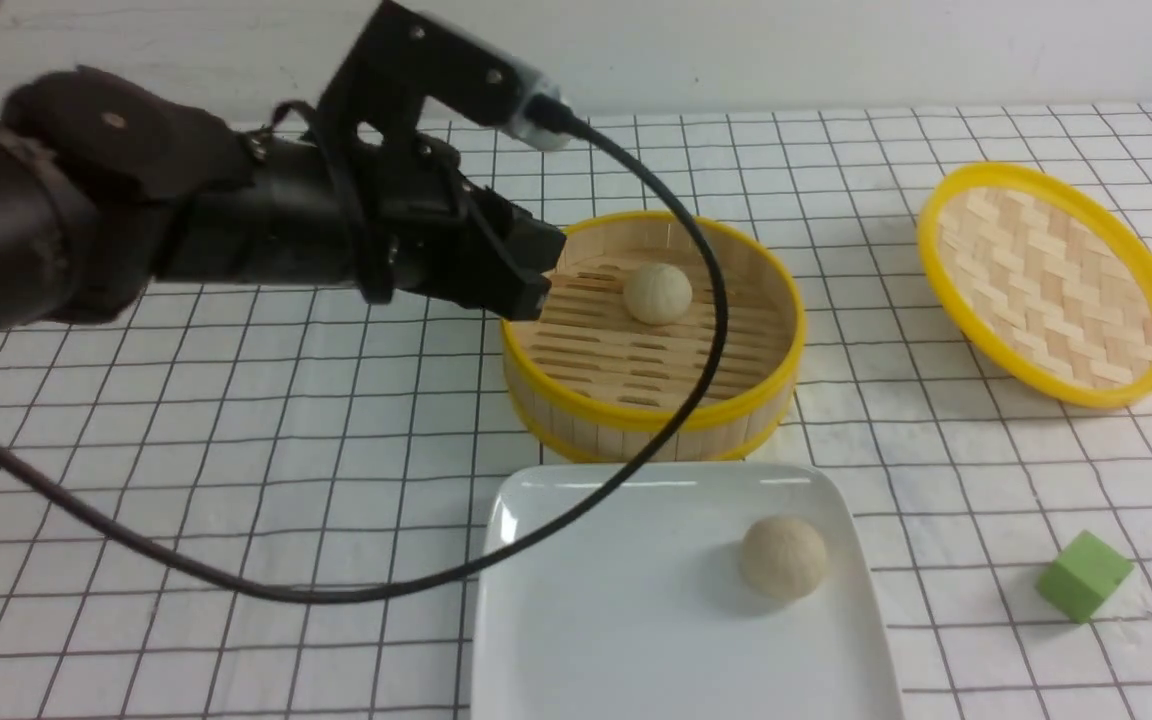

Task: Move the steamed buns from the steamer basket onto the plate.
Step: Use the left arm to grab the steamed stuffed bun that is closest to it

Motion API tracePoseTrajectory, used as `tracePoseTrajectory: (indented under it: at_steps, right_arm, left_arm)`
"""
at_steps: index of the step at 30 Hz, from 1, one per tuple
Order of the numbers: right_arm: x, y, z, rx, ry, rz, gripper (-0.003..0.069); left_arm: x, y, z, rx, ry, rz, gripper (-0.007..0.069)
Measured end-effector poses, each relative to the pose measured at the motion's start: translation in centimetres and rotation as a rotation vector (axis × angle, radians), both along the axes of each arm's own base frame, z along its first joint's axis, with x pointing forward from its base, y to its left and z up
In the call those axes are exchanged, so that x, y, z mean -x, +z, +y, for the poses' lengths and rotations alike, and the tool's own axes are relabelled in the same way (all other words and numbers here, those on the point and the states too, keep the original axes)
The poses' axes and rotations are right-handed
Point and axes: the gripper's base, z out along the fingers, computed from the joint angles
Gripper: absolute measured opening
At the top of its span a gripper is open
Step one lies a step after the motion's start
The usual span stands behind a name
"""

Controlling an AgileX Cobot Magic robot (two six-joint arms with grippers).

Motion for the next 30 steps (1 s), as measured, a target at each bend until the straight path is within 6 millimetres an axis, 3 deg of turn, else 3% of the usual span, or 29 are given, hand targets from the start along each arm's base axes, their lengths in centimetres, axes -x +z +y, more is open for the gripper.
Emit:
tracePoseTrajectory:
  at_steps: [4, 8, 14, 19, 26, 30]
  right_arm:
    - [1.7, -2.5, -0.7, -0.042, -0.022, 0.035, 0.0335]
    - [2.2, -3.5, -0.9, -0.040, -0.033, 0.068, 0.0335]
    - [2.1, -4.5, -1.4, 0.011, -0.077, 0.115, 0.0335]
    - [2.1, -4.5, -1.6, 0.019, -0.099, 0.113, 0.0335]
    - [2.0, -4.6, -1.7, 0.033, -0.115, 0.107, 0.0335]
    - [1.9, -4.6, -1.8, 0.045, -0.128, 0.101, 0.0335]
  left_arm:
    - [-2.4, -3.1, -0.6, -0.012, 0.069, 0.046, 0.0242]
    - [-3.6, -3.6, -1.6, -0.003, 0.034, 0.074, 0.0242]
    - [-5.9, -1.8, -3.9, 0.124, -0.040, 0.179, 0.0242]
    - [-7.6, -0.6, -4.9, 0.039, -0.104, 0.210, 0.0242]
    - [-10.4, -1.3, -4.9, -0.140, -0.069, 0.242, 0.0242]
    - [-11.5, -2.8, -5.1, -0.189, -0.071, 0.255, 0.0242]
